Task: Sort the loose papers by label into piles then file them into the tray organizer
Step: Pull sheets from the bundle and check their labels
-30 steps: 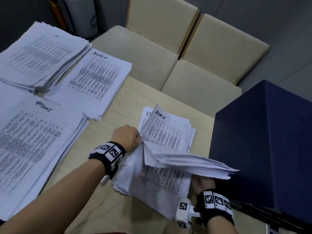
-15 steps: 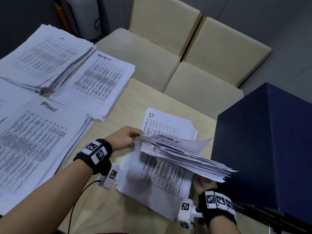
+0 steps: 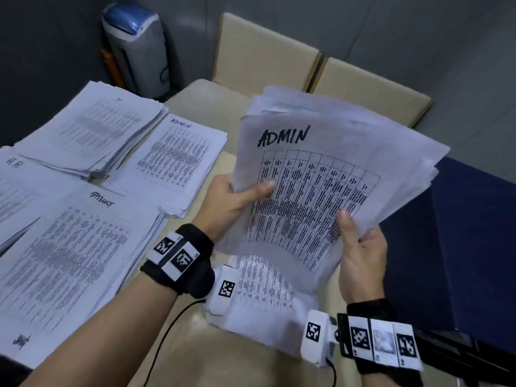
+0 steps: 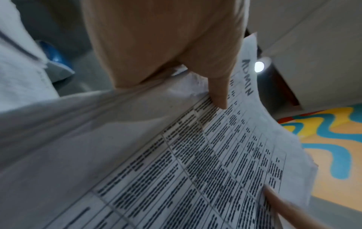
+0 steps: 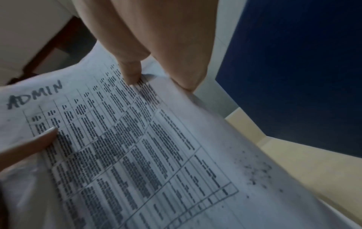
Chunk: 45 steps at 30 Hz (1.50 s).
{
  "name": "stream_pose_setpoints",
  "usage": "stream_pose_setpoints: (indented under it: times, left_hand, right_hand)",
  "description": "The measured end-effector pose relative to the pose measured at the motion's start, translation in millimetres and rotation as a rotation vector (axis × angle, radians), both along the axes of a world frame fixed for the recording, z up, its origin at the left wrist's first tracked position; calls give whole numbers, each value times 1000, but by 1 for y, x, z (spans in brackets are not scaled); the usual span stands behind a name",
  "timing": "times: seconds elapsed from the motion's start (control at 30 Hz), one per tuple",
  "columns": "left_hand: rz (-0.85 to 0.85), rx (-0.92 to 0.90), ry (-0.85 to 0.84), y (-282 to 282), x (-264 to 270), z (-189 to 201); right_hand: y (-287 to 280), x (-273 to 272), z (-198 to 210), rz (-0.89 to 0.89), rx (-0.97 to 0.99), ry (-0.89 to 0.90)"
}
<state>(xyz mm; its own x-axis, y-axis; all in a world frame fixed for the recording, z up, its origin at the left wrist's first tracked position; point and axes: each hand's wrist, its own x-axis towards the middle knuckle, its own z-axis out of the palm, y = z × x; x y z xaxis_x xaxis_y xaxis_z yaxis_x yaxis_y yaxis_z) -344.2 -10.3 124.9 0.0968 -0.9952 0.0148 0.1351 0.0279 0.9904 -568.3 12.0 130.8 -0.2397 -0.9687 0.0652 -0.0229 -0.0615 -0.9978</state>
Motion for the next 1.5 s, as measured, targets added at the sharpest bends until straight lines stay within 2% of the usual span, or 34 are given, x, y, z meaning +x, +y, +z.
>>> stream_pose_setpoints:
  times: [0.1, 0.2, 0.3, 0.4, 0.53, 0.7, 0.8, 0.9, 1.07, 1.2, 1.23, 1.33, 1.37, 1.4, 1.5]
  left_hand:
    - [17, -62, -7, 7, 3, 7]
    - [25, 15, -8, 13, 8, -24]
    - [-53, 200, -126, 21, 10, -68]
    - [-74, 279, -197, 29, 12, -95]
    - [-20, 252, -204, 38, 24, -90]
    - [101, 233, -231, 37, 59, -85]
    - [175, 223, -201, 32, 99, -79]
    - [237, 249, -206, 21, 151, -69]
    - [287, 376, -239, -29, 240, -55]
    - [289, 446, -462, -75, 279, -63]
    - [300, 477, -597, -87, 283, -69]
    - [212, 538, -1333, -113, 284, -97]
    - [176, 515, -1479, -118, 280, -108]
    - [111, 477, -1537, -122, 274, -119]
    - [-32, 506, -1549, -129, 254, -136]
  right_hand:
    - [0, 3, 0, 25, -21, -55]
    - [7, 6, -19, 83, 31, -95]
    - [11, 9, -51, 153, 197, 64]
    - [7, 19, -64, 109, 293, 175]
    - [-9, 32, -49, 45, 179, 174]
    - [-23, 62, -35, 178, 215, 101]
    - [-35, 83, -47, 245, 274, 49]
    - [-43, 94, -72, 218, 388, 18]
    - [-44, 91, -108, 160, 556, 94]
    - [-44, 80, -125, 134, 657, 193]
    - [-45, 77, -128, 116, 684, 213]
    - [-43, 63, -141, 33, 751, 339]
    - [-41, 60, -143, 4, 760, 409]
    - [-39, 57, -145, -19, 769, 490]
    - [-37, 46, -148, -104, 779, 723]
